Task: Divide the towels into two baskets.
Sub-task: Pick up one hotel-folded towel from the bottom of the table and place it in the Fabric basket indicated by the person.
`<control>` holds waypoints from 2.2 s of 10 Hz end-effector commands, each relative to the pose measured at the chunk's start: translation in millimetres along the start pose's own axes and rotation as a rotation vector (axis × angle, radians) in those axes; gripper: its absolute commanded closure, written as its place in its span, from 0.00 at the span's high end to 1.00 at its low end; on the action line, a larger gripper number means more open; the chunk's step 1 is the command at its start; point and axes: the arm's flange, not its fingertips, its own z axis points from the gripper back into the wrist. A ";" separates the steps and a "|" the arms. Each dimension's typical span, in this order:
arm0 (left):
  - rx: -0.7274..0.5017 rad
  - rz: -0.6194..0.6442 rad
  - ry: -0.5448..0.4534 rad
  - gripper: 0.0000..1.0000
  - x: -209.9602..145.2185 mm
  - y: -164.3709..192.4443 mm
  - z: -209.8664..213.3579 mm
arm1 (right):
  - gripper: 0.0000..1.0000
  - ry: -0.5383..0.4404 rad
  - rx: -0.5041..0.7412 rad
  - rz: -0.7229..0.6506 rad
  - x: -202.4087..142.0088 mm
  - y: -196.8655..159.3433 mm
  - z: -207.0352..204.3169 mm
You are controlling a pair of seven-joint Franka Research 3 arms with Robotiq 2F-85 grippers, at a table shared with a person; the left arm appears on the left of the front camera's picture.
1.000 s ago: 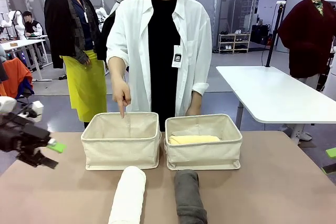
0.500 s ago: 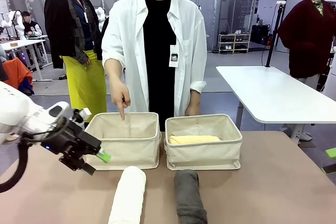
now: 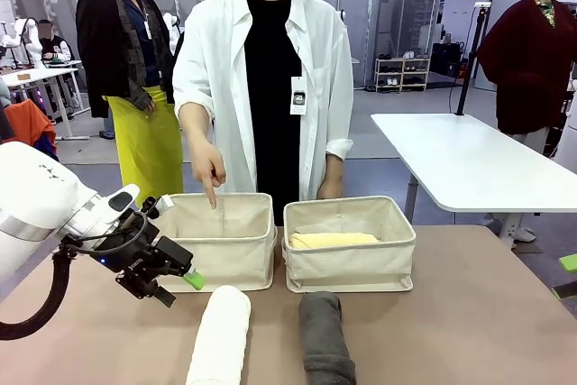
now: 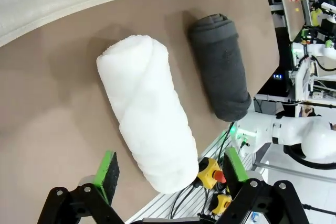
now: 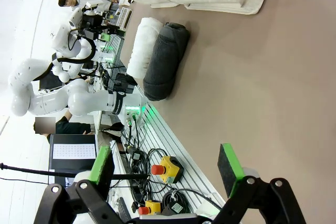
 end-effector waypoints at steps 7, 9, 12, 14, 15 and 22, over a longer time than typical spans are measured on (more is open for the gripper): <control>0.134 0.105 0.011 1.00 0.4 -3.4 -57.9 | 1.00 -0.011 -0.009 -0.005 -1.7 2.4 -1.7; 0.193 0.134 -0.008 1.00 -1.0 -7.8 -75.9 | 1.00 -0.011 -0.009 -0.005 -1.7 2.4 -1.7; 0.188 0.184 -0.047 1.00 -1.6 -12.6 -108.5 | 1.00 -0.011 -0.009 -0.005 -1.7 2.4 -1.7; 0.213 0.208 -0.046 1.00 -6.5 -13.9 -125.5 | 1.00 -0.011 -0.009 -0.005 -1.7 2.4 -1.7; 0.225 0.202 -0.042 1.00 -9.2 -16.0 -131.7 | 1.00 -0.011 -0.009 -0.005 -1.7 2.4 -1.7; 0.296 0.198 -0.071 0.41 -13.6 -26.3 -120.8 | 1.00 -0.011 -0.009 -0.005 -1.7 2.4 -1.7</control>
